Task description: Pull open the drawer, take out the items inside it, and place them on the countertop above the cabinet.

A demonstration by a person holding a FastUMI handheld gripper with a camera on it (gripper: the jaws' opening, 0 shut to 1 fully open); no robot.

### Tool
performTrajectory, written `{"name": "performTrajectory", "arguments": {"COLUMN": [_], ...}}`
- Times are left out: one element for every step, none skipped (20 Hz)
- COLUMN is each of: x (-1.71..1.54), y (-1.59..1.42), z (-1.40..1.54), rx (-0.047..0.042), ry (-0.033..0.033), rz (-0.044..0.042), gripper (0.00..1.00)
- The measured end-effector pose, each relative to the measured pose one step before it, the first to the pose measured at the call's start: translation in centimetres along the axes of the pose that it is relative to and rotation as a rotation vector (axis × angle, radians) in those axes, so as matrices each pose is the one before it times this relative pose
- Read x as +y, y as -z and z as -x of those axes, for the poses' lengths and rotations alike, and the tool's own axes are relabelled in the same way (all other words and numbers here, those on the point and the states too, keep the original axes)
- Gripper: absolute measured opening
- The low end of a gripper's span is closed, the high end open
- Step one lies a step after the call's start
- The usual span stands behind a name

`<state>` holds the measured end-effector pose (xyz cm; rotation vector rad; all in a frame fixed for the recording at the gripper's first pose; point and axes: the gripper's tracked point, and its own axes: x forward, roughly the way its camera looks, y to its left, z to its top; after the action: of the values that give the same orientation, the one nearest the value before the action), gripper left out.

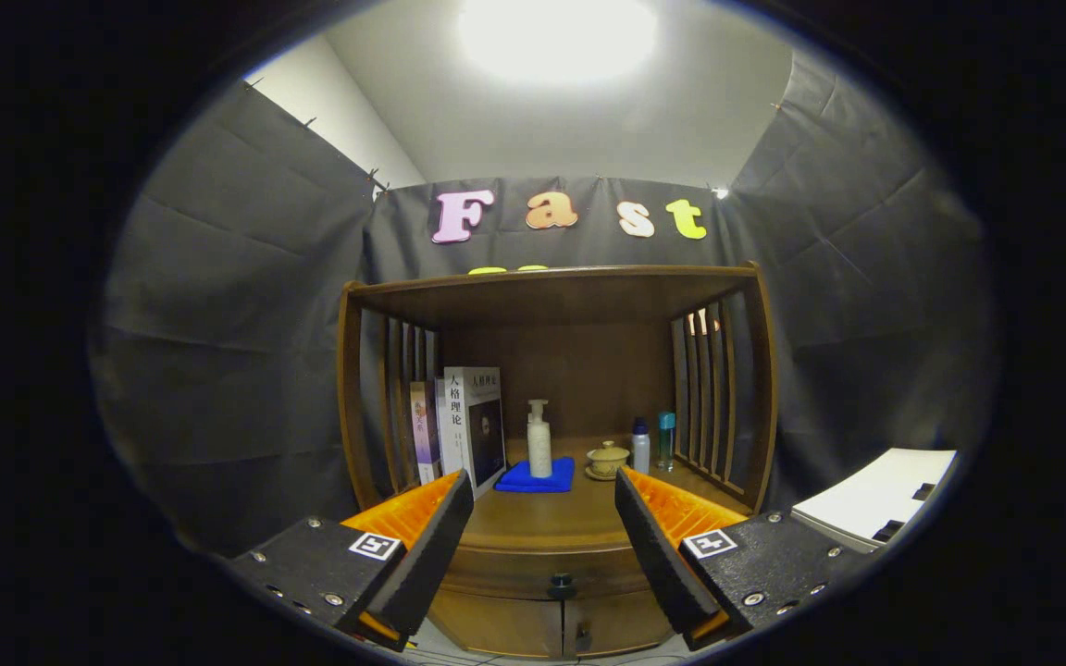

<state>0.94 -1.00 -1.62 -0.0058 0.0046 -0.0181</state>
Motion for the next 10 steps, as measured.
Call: {"name": "performTrajectory", "arguments": {"x": [0.2, 0.045, -0.069, -0.01, -0.043, 0.215, 0.095, 0.191, 0.011, -0.142], "y": [0.394, 0.302, 0.369, 0.223, 0.153, -0.012, -0.114, 0.07, 0.452, 0.424], "z": [0.038, -0.107, -0.085, -0.134, -0.004, -0.079, -0.128, -0.186, -0.376, -0.276], "rx": [0.0088, 0.009, 0.00834, 0.00395, -0.00177, -0.01127, -0.01446, -0.00846, -0.00006, 0.00549], "ry": [-0.00337, -0.00258, -0.00031, 0.00045, -0.00413, -0.00872, -0.00676, -0.00833, -0.00463, 0.00007], "rz": [-0.00831, -0.00642, -0.0035, -0.00094, 0.0018, 0.00604, 0.00976, 0.01639, 0.02147, 0.02535], "gripper": [0.95, 0.95, 0.95, 0.95, 0.95, 0.95, 0.95, 0.95, 0.95, 0.95]}}
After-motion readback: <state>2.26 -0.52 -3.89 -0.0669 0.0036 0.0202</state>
